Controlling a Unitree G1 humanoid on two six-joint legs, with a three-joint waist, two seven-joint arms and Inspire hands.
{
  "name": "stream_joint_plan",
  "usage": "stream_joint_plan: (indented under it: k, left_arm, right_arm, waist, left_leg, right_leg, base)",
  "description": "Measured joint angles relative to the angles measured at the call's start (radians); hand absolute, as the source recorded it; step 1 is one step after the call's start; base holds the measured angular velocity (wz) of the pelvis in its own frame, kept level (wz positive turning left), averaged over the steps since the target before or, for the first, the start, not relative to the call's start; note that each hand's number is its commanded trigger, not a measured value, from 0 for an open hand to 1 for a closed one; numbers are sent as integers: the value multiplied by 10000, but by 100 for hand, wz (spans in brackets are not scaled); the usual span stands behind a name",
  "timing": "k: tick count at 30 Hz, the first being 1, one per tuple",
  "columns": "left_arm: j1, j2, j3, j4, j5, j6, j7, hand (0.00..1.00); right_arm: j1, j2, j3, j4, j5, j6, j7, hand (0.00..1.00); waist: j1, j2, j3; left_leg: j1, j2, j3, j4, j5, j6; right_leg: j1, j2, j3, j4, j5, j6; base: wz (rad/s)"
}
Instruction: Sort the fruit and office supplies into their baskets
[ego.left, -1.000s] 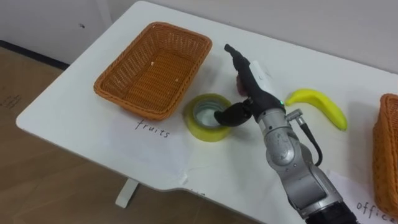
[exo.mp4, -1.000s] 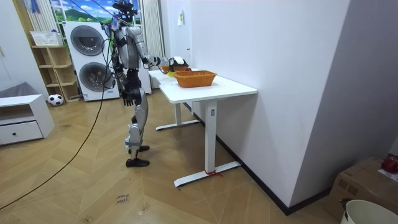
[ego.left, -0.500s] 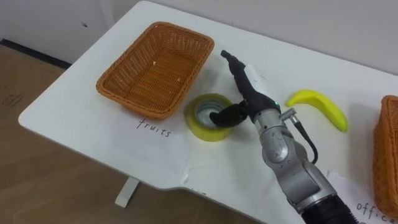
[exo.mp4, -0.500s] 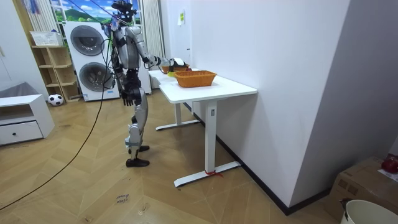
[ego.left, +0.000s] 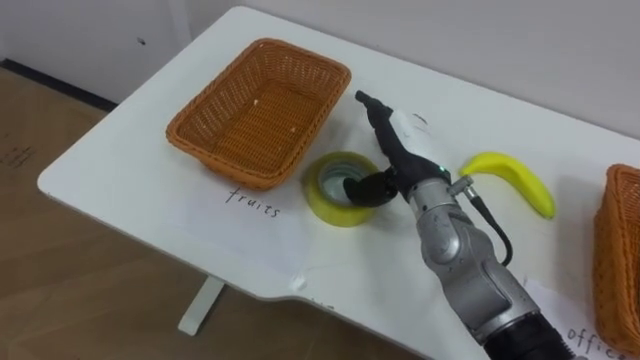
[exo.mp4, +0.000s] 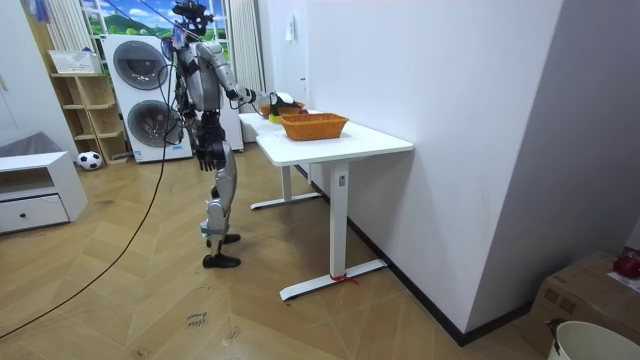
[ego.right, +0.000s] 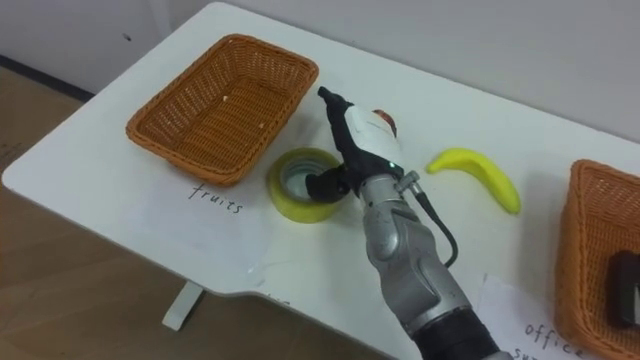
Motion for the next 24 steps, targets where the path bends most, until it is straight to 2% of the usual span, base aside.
stream_joint_plan:
  k: [8,13,24]
  left_arm:
    - [44,33,5,-26,4,147,-185,0]
    - [38,48,127,-44,-2,151,-218,0]
    - [42,79,164,-120,4,163,-216,0]
  right_arm:
    - [-153,-4,-19,-13,-36,319,591,0]
    - [-183,-166,-23,-15,37,327,1067,0]
    - [-189,-210,-227,-14,63,318,1656,0]
  waist:
    - [-3,-35,-13]
    - [-7,-117,-63]
    - [0,-192,-42]
  left_leg:
    - [-1,-53,-6,12,0,0]
    - [-13,-49,-23,11,-1,1]
    - [7,-38,-20,22,0,1]
  right_leg:
    - [5,-2,5,0,0,0]
    - [4,0,0,1,0,0]
    - [28,-6,-3,0,0,0]
  base:
    - [0]
    - [0]
    - [0]
